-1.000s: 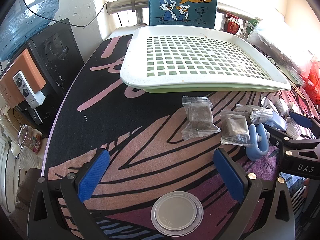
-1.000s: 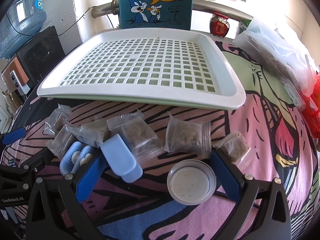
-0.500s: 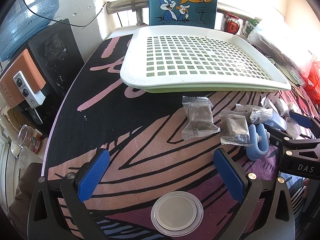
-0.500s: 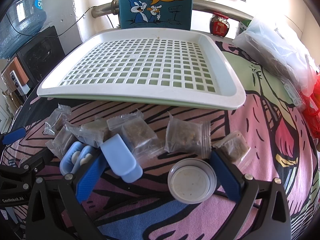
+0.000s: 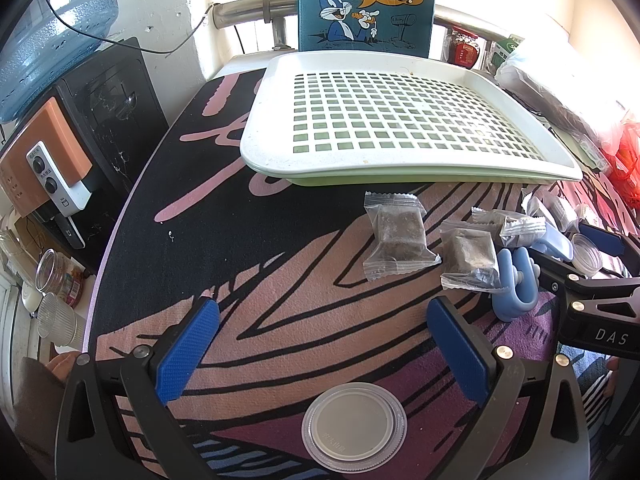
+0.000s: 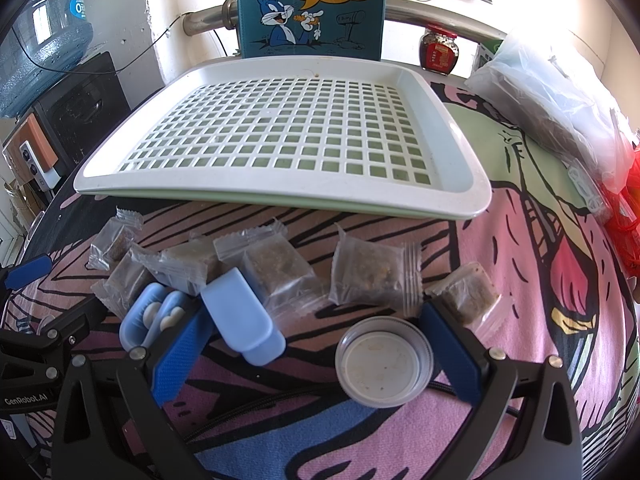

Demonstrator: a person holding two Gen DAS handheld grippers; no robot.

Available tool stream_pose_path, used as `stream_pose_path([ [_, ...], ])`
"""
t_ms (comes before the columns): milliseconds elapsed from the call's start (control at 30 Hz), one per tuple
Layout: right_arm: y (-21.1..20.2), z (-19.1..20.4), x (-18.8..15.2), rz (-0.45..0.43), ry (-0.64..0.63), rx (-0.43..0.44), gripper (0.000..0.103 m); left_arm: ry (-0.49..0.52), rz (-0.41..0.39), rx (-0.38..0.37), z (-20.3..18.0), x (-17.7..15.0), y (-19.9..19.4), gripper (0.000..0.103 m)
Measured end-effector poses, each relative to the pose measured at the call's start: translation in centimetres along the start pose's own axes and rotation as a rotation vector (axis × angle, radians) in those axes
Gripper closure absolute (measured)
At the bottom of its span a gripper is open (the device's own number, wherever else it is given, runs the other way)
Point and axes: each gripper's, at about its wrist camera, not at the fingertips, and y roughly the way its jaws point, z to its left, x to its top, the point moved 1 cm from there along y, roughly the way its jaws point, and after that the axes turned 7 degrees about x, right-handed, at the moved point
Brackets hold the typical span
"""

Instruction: Organize objects

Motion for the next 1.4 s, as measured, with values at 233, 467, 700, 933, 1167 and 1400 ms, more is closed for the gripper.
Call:
stream_pose_path([
  [233,0.0,0.0,0.0,0.0,0.0,0.0,0.0,0.0,0.0,0.0,0.0,0.0,0.0,0.0],
  [467,0.0,0.0,0.0,0.0,0.0,0.0,0.0,0.0,0.0,0.0,0.0,0.0,0.0,0.0],
  [700,0.0,0.0,0.0,0.0,-0.001,-0.001,0.0,0.0,0.0,0.0,0.0,0.0,0.0,0.0],
  [933,-0.1,0.0,-0.1,0.0,0.0,0.0,0.0,-0.015,0.002,0.011,-0.1,0.1,0.1,0.0],
  [1167,-0.3,-0.1,-0.1,-0.001,-0.009,0.023,0.0,-0.007,-0.003,-0.02,0.2,0.1,-0.1,0.0],
  [1400,-4.3,-0.4,-0.6,-0.136,-0.018,0.161,0.0,-0.073,-0.052,-0.13,1.7,0.1,-1.6,0.0],
])
